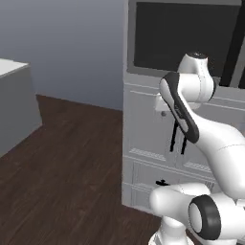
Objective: Navigate to the stove.
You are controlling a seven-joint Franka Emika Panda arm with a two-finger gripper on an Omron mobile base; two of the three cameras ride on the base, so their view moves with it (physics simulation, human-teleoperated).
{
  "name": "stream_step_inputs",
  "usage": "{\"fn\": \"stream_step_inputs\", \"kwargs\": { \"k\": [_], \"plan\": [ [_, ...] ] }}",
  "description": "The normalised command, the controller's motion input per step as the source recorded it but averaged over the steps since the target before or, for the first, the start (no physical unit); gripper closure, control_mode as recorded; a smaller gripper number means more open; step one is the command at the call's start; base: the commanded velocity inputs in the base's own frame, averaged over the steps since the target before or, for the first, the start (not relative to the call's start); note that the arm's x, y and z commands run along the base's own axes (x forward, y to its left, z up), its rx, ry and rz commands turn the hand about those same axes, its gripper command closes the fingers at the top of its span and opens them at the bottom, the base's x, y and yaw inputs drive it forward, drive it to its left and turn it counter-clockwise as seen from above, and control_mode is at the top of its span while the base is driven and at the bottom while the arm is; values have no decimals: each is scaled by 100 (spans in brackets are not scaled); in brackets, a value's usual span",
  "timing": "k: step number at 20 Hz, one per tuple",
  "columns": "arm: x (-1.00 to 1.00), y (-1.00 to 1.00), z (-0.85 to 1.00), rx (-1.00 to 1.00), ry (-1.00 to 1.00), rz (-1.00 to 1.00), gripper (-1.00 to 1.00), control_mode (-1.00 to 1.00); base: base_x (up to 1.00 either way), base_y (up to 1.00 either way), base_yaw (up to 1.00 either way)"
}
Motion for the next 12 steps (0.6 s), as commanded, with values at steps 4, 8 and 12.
{"fn": "stream_step_inputs", "kwargs": {
  "k": [4, 8, 12],
  "plan": [
    [0, 0, 0, 0, 0, 0, -100, 100, -24, 54, 69],
    [0, 0, 0, 0, 0, 0, -100, 100, -12, 58, 73],
    [0, 0, 0, 0, 0, 0, -100, 100, -2, 56, 76]
  ]
}}
